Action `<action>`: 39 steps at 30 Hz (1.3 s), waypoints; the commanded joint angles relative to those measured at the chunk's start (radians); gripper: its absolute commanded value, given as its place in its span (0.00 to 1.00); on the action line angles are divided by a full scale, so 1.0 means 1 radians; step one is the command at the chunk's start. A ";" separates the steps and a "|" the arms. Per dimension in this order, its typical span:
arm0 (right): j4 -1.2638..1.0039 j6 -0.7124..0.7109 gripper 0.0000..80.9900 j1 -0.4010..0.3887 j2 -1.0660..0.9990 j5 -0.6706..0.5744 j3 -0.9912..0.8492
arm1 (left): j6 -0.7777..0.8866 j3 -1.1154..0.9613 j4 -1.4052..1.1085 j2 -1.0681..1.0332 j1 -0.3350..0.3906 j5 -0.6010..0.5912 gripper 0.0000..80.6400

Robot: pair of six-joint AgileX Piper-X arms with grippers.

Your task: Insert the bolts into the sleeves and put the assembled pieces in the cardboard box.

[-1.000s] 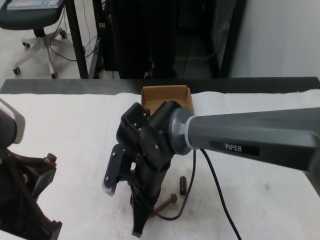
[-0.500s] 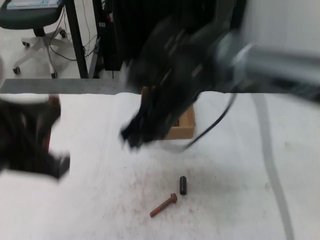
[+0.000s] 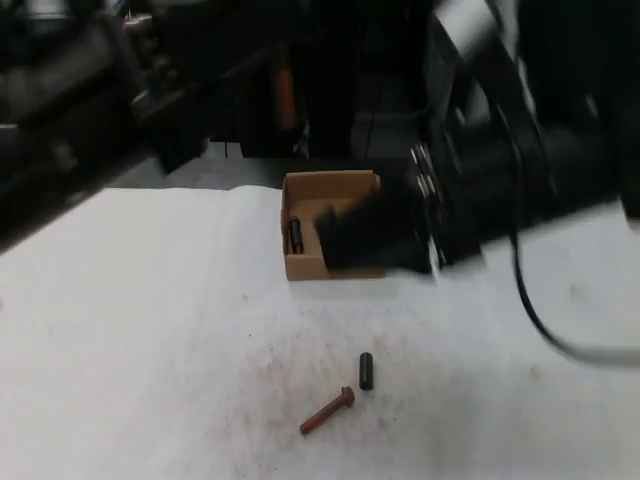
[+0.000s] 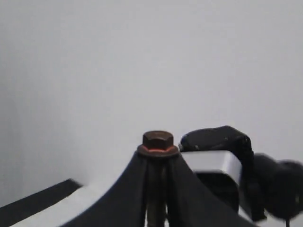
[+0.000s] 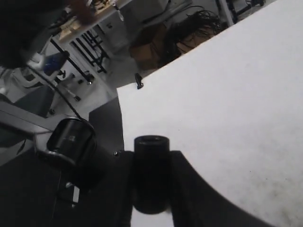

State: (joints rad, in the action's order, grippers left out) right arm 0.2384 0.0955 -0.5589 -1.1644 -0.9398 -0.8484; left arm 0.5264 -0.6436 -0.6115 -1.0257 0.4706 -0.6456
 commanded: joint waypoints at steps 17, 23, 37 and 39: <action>-0.797 0.200 0.01 -0.001 0.128 0.254 0.285 | 0.332 -0.003 -0.386 -0.142 -0.001 -0.158 0.00; -0.797 0.196 0.01 -0.001 0.125 0.249 0.285 | 0.327 -0.014 -0.386 -0.167 0.001 -0.160 0.00; -0.726 0.178 0.01 -0.001 0.121 0.246 0.285 | 0.259 -0.074 -0.379 -0.218 0.035 -0.201 0.00; -0.710 0.177 0.01 -0.001 0.121 0.246 0.285 | 0.222 -0.074 -0.361 -0.227 0.065 -0.233 0.00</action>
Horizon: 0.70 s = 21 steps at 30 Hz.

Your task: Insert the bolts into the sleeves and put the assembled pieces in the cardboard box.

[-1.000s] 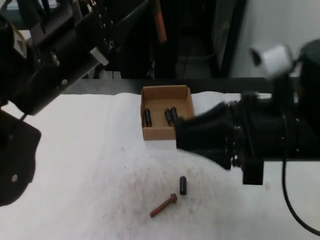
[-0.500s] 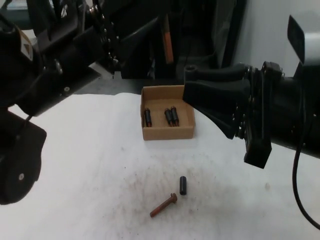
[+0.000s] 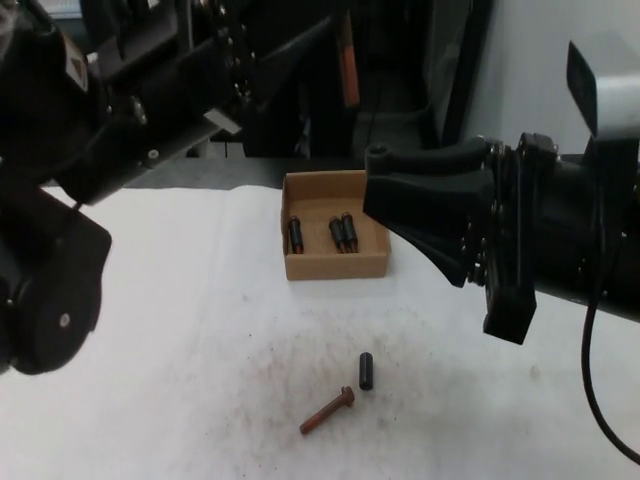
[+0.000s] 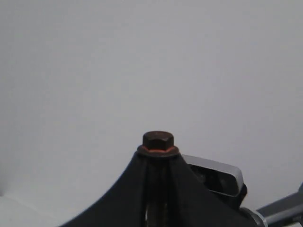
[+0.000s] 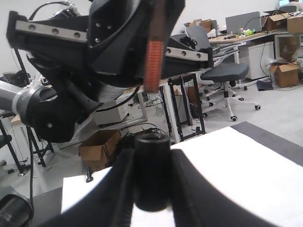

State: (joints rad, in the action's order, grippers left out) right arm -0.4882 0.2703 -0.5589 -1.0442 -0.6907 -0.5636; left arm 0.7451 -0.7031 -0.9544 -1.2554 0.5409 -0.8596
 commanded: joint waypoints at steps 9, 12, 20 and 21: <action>0.019 -0.001 0.01 -0.001 0.001 -0.003 0.001 | -0.099 -0.026 0.032 -0.006 0.020 0.021 0.00; 0.019 -0.001 0.01 -0.001 0.001 -0.003 0.001 | -0.116 -0.040 0.032 -0.006 -0.001 0.021 0.00; 0.014 -0.001 0.01 -0.001 0.001 -0.003 0.001 | -0.140 -0.080 0.051 -0.006 -0.024 0.035 0.00; 0.005 -0.001 0.01 -0.001 0.001 -0.003 0.001 | -0.140 -0.080 0.067 -0.006 -0.024 0.026 0.00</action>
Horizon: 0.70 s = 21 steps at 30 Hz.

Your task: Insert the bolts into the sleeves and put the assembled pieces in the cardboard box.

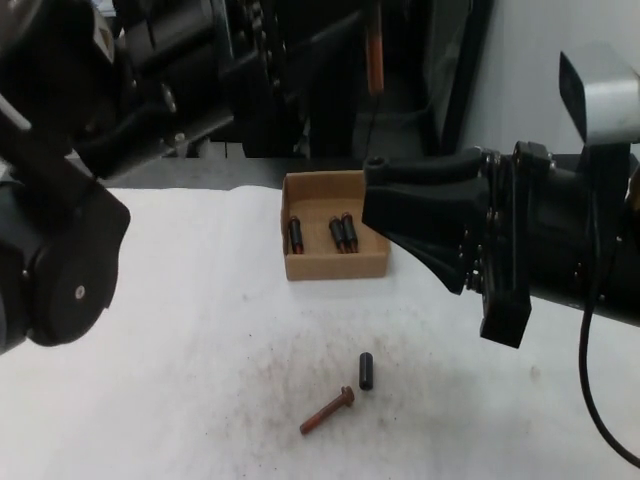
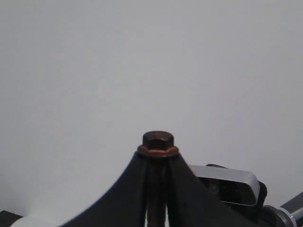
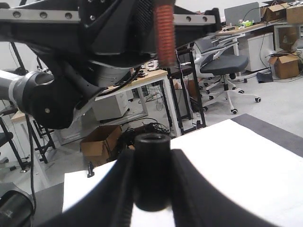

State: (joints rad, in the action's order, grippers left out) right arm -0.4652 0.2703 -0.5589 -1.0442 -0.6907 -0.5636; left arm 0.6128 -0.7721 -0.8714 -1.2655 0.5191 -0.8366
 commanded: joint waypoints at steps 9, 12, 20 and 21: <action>-0.071 -0.001 0.01 -0.001 0.001 -0.003 0.001 | -0.056 -0.011 0.068 0.004 0.011 -0.054 0.00; -0.071 -0.001 0.01 0.001 0.001 -0.003 0.001 | -0.056 -0.011 0.068 0.004 0.011 -0.054 0.00; -0.046 -0.001 0.01 0.003 0.001 0.015 0.001 | -0.056 -0.011 0.068 0.021 0.011 -0.054 0.00; -0.033 -0.001 0.01 0.003 0.001 0.020 0.001 | -0.056 -0.011 0.068 0.024 0.011 -0.054 0.00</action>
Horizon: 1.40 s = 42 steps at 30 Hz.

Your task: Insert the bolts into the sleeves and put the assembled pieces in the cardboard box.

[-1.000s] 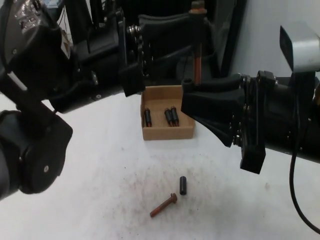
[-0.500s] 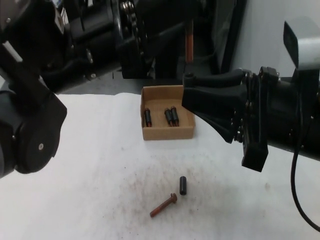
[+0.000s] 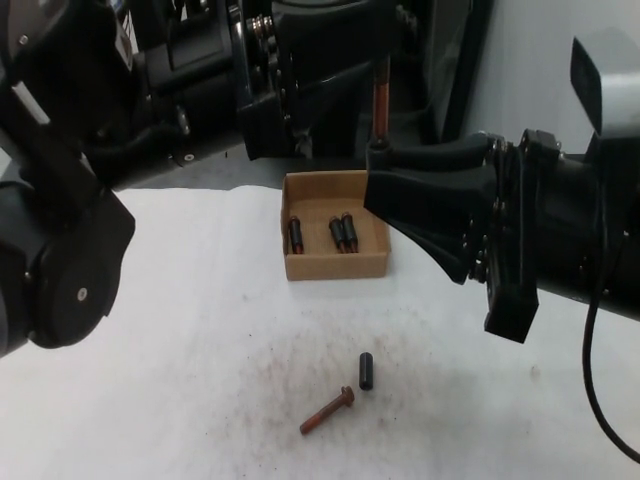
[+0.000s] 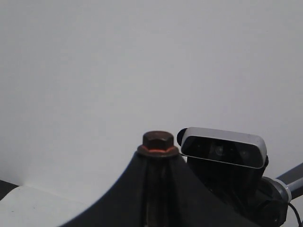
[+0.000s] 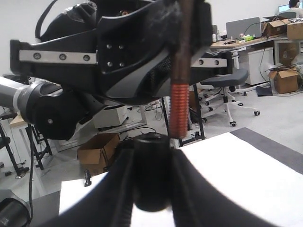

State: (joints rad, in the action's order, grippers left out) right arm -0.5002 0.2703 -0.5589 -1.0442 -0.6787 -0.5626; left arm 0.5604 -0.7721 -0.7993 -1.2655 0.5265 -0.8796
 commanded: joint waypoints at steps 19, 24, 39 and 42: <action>-0.014 -0.001 0.01 0.003 0.001 0.053 0.000 | -0.004 -0.011 -0.004 0.026 0.004 -0.007 0.00; -0.013 -0.001 0.01 0.003 0.001 0.061 0.000 | -0.004 -0.011 0.004 0.026 0.004 -0.007 0.00; -0.013 -0.001 0.01 -0.001 0.001 0.106 0.000 | 0.000 -0.011 0.011 0.024 0.004 0.003 0.00; -0.013 -0.001 0.01 -0.001 0.001 0.091 0.000 | 0.000 -0.011 0.026 0.024 0.004 0.003 0.00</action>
State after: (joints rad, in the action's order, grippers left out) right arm -0.4928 0.2703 -0.5589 -1.0442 -0.5825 -0.5626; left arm 0.5604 -0.7721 -0.7811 -1.2553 0.5265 -0.8791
